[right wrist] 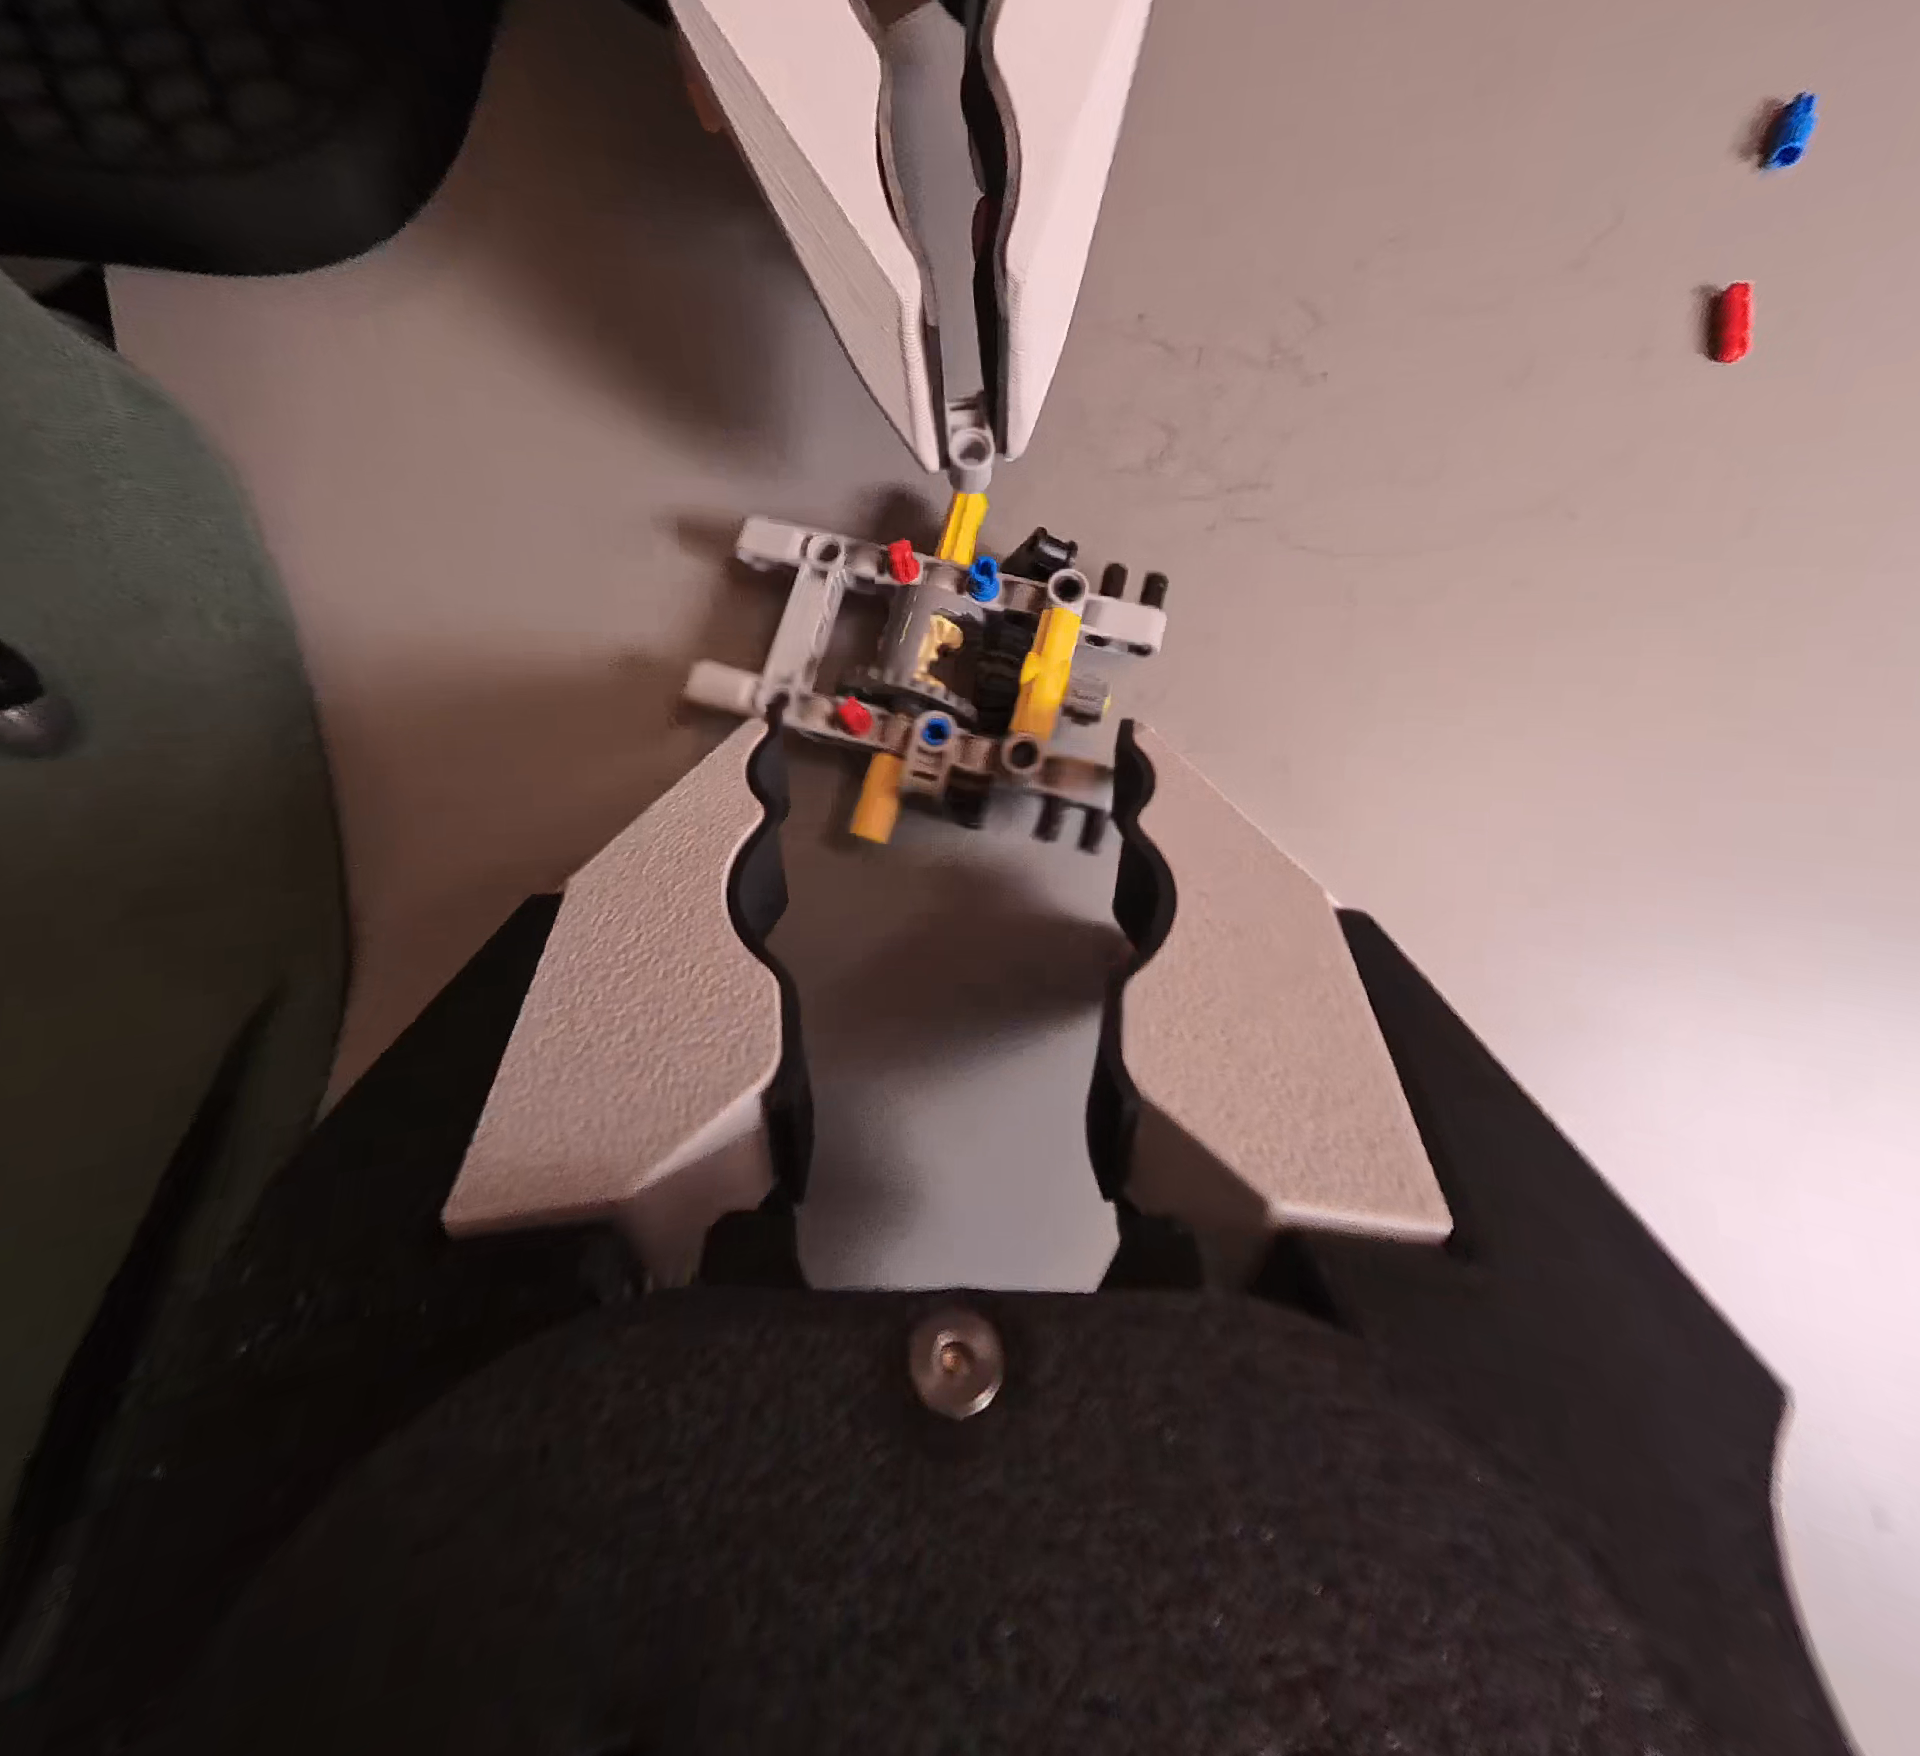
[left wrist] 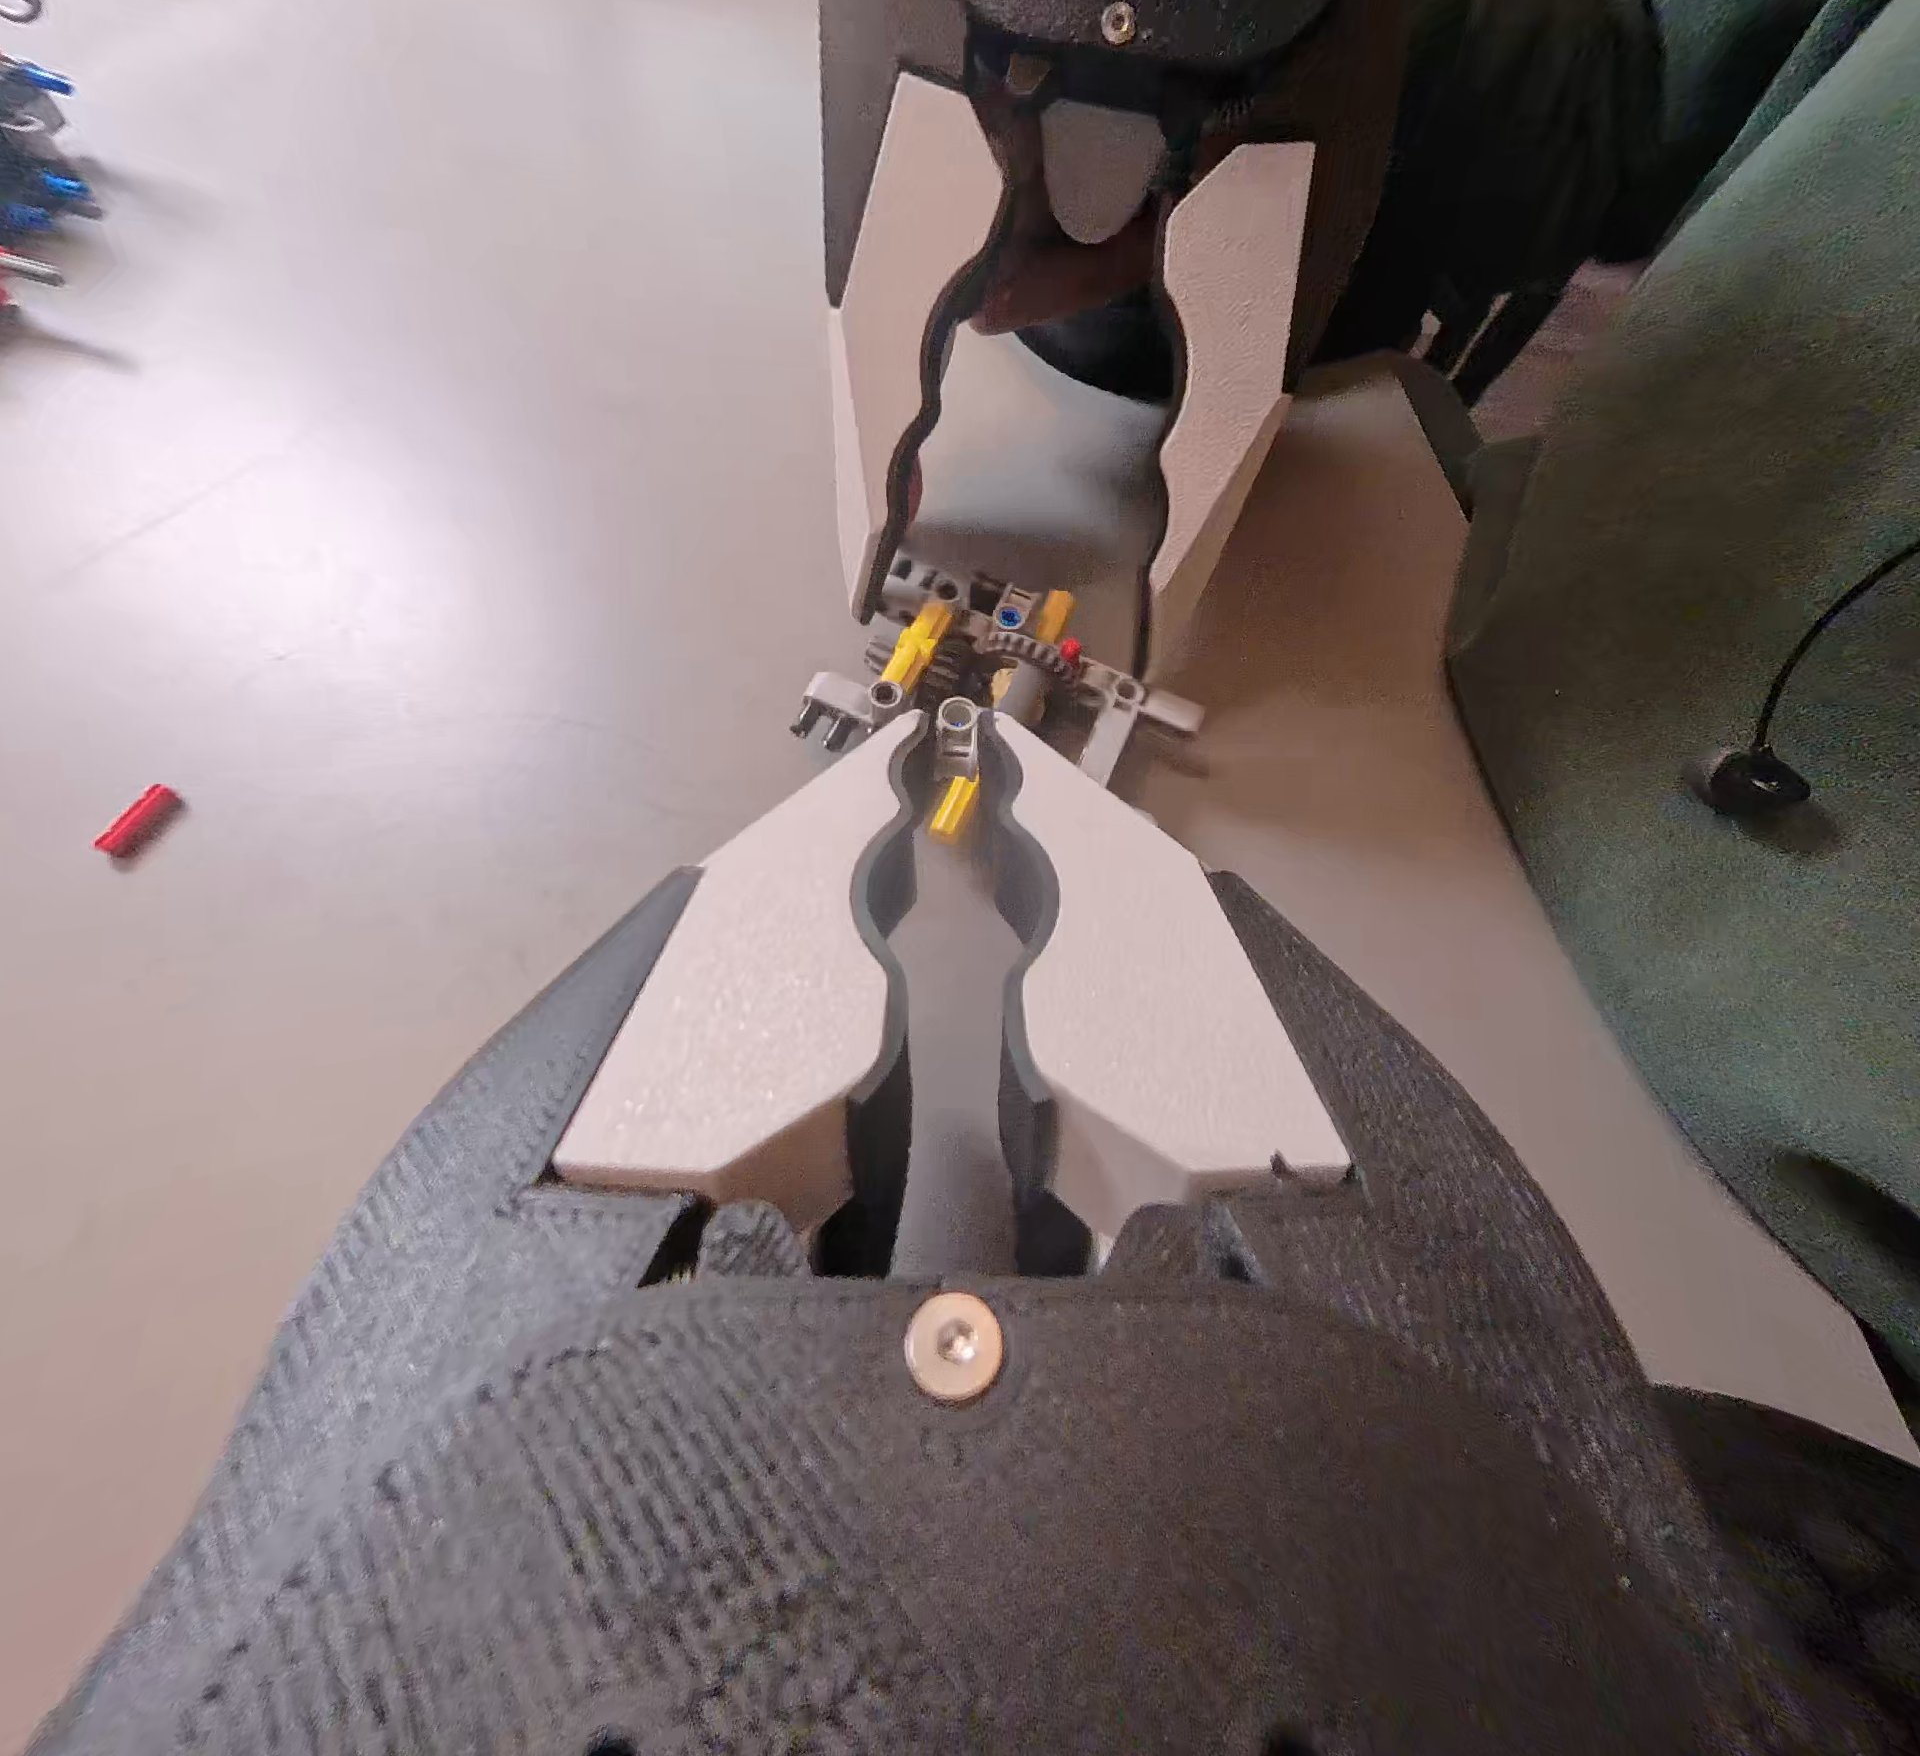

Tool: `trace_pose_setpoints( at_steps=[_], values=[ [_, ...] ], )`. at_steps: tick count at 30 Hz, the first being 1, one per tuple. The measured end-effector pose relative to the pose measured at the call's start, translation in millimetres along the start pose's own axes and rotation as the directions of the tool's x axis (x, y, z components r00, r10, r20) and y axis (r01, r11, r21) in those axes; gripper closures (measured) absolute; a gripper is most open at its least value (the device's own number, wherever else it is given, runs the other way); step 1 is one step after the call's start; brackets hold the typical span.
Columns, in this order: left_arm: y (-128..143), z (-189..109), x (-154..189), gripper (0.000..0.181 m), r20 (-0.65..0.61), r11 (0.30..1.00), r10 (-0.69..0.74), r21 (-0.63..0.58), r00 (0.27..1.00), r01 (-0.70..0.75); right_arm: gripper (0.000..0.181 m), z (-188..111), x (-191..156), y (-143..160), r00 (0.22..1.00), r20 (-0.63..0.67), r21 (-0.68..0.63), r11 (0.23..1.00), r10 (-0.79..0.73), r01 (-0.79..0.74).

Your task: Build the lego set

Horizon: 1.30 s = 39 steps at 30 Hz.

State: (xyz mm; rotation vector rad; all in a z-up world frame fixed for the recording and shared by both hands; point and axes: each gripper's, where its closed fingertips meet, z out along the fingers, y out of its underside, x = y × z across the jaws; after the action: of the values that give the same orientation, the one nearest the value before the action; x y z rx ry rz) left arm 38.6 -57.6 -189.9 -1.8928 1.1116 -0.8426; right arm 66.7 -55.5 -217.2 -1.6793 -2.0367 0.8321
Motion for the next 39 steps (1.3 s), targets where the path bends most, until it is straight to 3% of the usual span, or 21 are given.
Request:
trace_pose_setpoints(
  at_steps=[7,13,17,21,26,29,32,39],
  values=[
    [6.4,6.4,1.2,0.176,-0.062,0.999,0.002,-0.039,0.998,-0.005,0.135,2.9,6.1,0.2,0.972,0.119,-0.013,0.978,-0.205,0.208],
    [1.6,4.4,2.1,0.176,-0.061,1.000,-0.002,-0.018,0.998,0.001,0.136,2.2,0.3,0.4,0.827,0.293,0.013,0.867,-0.480,0.499],
    [2.7,9.8,5.8,0.176,-0.071,1.000,-0.009,-0.027,0.997,0.007,0.128,5.2,2.4,-4.3,0.776,0.327,0.019,0.825,-0.539,0.565],
    [3.8,9.7,8.1,0.176,-0.073,1.000,-0.012,-0.023,0.997,0.010,0.108,-6.4,6.3,-10.1,0.857,0.279,0.020,0.895,-0.433,0.446],
    [7.3,7.4,5.3,0.176,-0.049,0.998,-0.053,-0.022,0.997,0.052,0.114,-5.4,9.1,-6.5,0.982,0.095,0.021,0.986,-0.164,0.163],
    [7.5,7.8,5.7,0.176,-0.042,0.997,-0.071,-0.011,0.997,0.070,0.115,-4.2,2.0,-14.7,0.990,0.125,0.094,0.992,0.067,-0.079],
    [8.3,9.1,6.9,0.176,-0.038,0.997,-0.078,-0.008,0.996,0.078,0.116,1.6,7.8,-7.2,0.998,0.052,0.051,0.998,0.044,-0.047],
    [9.7,10.4,8.2,0.176,-0.032,0.996,-0.090,-0.005,0.995,0.090,0.123,6.8,1.4,-5.4,0.995,0.066,0.013,0.997,-0.073,0.073]
  ],
)
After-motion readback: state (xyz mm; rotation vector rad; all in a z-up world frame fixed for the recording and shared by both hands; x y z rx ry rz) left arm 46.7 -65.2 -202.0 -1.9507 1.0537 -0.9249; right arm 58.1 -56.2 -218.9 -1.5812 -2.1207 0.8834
